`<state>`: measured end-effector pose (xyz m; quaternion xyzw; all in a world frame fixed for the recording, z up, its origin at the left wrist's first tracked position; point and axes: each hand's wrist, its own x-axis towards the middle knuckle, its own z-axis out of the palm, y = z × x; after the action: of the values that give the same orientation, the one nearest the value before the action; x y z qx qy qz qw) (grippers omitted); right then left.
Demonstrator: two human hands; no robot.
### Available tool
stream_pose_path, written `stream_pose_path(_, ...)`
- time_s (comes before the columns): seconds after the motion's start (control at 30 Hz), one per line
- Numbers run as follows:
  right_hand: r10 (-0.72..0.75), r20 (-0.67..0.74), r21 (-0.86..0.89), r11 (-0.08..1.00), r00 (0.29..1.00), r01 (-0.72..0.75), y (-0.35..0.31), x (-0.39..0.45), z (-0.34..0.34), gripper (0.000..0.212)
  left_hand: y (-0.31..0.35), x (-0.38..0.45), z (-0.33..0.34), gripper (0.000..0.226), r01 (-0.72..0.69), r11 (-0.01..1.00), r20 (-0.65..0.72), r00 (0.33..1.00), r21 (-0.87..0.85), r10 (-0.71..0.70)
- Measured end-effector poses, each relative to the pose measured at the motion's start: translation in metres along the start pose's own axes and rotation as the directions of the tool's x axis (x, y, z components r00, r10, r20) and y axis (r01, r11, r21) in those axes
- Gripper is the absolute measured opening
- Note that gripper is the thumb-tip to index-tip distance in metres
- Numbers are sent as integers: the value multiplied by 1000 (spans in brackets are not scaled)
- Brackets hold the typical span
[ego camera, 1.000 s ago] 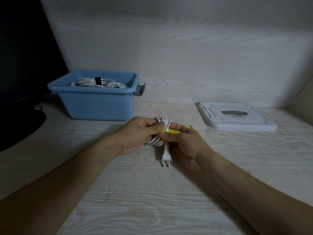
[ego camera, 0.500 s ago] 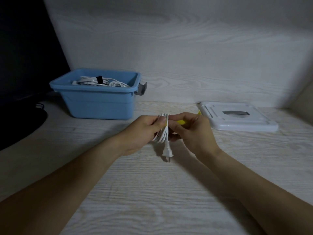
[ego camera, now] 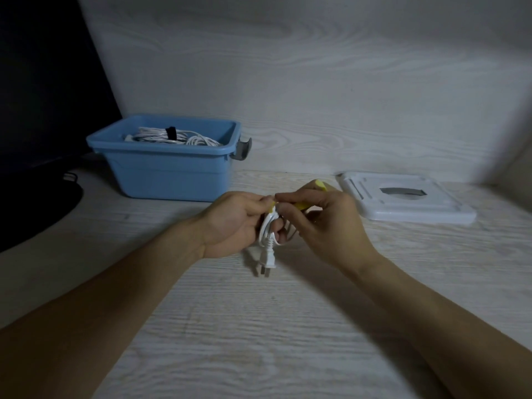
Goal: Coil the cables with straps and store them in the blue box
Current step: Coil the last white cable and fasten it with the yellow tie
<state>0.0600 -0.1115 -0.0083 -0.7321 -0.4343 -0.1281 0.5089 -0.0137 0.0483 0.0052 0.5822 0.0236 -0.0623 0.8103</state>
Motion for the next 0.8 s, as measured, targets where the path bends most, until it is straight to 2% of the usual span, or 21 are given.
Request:
stream_pose_path(0.17, 8, 50, -38, 999, 999, -6, 2, 4, -4, 7, -1, -1, -5, 42, 42, 997, 149, 988, -63, -32)
stream_pose_path(0.27, 58, 108, 14, 998, 992, -60, 8, 6, -7, 5, -1, -2, -8, 44, 47, 997, 179, 983, -60, -35)
stream_pose_path(0.43, 74, 183, 115, 989, 980, -96, 14, 5, -7, 13, -3, 0, -6, 39, 24, 998, 94, 995, 64, -30)
stream_pose_path(0.57, 35, 208, 169, 983, 977, -71, 17, 4, -9, 13, -5, 1, -8, 41, -15, 992, 106, 994, 124, 2)
stream_pose_path(0.67, 41, 192, 214, 973, 981, -82, 17, 6, -11, 14, -6, 2, -9, 33, -37, 980, 110, 994, 198, 15)
stream_pose_path(0.8, 48, 241, 252, 962, 969, -110, 13, 7, -17, 18, -7, 4, -12, 35, -55, 952, 23, 998, 301, 51)
